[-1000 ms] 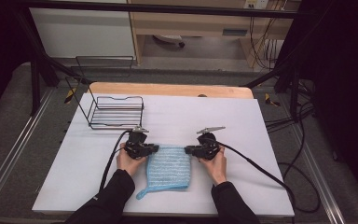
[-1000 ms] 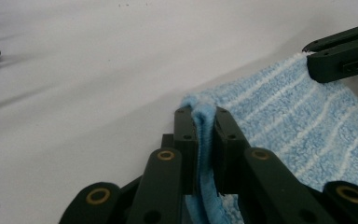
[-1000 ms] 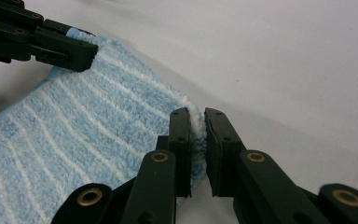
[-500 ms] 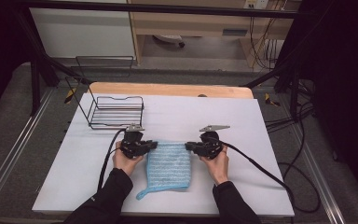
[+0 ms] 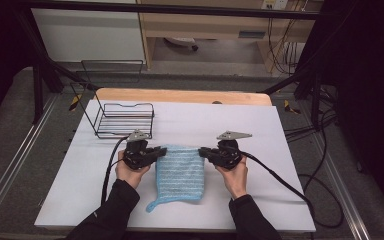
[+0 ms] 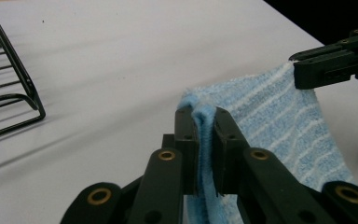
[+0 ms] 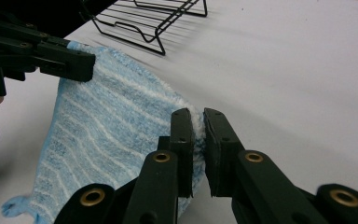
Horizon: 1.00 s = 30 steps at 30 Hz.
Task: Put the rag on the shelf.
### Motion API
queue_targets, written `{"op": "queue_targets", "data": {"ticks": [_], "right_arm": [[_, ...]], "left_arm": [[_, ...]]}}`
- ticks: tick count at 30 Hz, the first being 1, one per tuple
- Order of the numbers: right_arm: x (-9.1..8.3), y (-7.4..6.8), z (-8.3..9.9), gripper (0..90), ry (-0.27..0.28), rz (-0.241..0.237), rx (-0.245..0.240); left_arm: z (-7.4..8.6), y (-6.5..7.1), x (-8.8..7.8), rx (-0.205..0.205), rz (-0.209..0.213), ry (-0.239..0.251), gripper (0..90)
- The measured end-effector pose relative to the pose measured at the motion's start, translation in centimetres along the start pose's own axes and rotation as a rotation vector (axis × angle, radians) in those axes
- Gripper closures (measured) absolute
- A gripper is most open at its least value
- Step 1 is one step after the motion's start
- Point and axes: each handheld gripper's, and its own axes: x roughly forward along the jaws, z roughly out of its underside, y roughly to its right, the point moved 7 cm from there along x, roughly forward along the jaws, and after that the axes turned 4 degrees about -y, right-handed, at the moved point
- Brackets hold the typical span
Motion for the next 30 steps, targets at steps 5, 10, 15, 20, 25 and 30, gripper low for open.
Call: {"op": "queue_targets", "data": {"ticks": [5, 10, 15, 20, 25, 30], "right_arm": [[-0.7, -0.5, -0.6, 83.3, 0.033, 0.001, -0.02], [-1.5, -0.9, -1.2, 83.3, 0.064, 0.007, -0.036], [-2.4, -1.4, -1.9, 83.4, 0.102, 0.007, -0.057], [-3.0, -1.9, -2.5, 83.5, 0.129, 0.015, -0.08], [-3.9, -2.5, -3.2, 83.7, 0.164, 0.021, -0.1], [-4.7, -3.2, -3.9, 83.7, 0.201, 0.027, -0.12]], "left_arm": [[-0.5, 0.4, -0.8, -0.002, 0.009, 0.032, 82.2], [-1.0, 0.8, -1.5, 0.01, 0.002, 0.064, 82.2], [-1.5, 1.1, -2.3, 0.017, 0.003, 0.092, 82.2], [-2.0, 1.6, -3.2, 0.018, 0.011, 0.125, 82.2], [-2.6, 2.1, -4.2, 0.022, 0.02, 0.159, 82.3], [-3.1, 2.4, -5.1, 0.036, 0.011, 0.191, 82.2]]}}
